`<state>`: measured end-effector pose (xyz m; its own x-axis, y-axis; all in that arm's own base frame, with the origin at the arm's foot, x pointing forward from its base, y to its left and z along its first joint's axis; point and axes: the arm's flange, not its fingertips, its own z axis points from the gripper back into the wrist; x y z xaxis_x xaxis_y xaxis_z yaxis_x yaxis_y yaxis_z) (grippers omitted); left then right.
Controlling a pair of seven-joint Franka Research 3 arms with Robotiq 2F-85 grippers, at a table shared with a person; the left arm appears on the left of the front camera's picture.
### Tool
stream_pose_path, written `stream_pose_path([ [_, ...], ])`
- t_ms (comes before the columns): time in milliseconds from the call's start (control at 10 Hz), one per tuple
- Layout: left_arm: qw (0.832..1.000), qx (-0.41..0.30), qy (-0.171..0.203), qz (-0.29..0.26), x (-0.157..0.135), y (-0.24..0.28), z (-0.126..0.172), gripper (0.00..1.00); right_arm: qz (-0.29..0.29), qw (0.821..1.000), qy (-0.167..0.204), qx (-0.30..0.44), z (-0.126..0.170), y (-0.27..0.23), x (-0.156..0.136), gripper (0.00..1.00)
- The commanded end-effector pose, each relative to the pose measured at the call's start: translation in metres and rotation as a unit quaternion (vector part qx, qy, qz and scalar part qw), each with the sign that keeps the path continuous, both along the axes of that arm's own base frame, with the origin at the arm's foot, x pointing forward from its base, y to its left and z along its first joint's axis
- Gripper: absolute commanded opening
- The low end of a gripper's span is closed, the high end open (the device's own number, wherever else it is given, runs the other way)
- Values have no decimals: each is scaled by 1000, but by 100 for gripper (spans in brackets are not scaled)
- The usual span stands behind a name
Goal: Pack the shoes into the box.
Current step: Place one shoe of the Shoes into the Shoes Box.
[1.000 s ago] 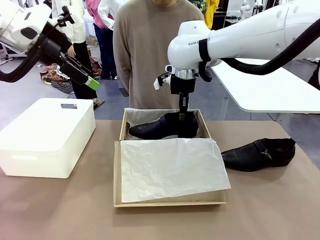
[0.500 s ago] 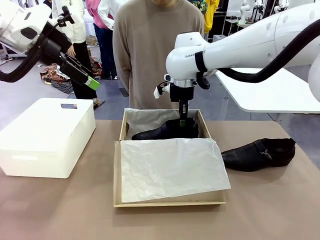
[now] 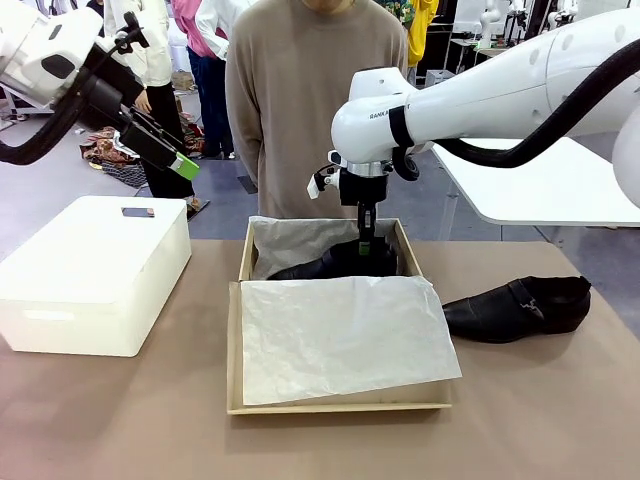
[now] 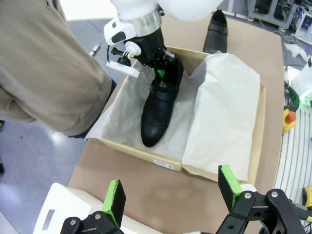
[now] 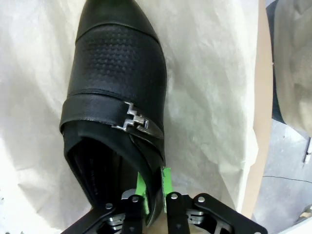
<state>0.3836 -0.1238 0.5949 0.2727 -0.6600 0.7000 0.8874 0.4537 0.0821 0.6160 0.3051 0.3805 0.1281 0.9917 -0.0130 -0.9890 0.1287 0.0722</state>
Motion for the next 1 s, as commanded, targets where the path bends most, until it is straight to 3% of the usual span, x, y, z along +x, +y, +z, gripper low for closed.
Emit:
stream_pose_path([
  [0,1000,-9,1,-6,1,1,0,100,-5,1000,16,12,13,1,5,56],
  [200,1000,-9,1,-6,1,1,0,100,-5,999,31,23,31,-3,-1,95],
  [300,1000,-9,1,-6,1,1,0,100,-3,999,30,21,42,-5,-5,100],
  [900,1000,-9,1,-6,1,1,0,100,-1,1000,11,11,66,-20,-19,100],
])
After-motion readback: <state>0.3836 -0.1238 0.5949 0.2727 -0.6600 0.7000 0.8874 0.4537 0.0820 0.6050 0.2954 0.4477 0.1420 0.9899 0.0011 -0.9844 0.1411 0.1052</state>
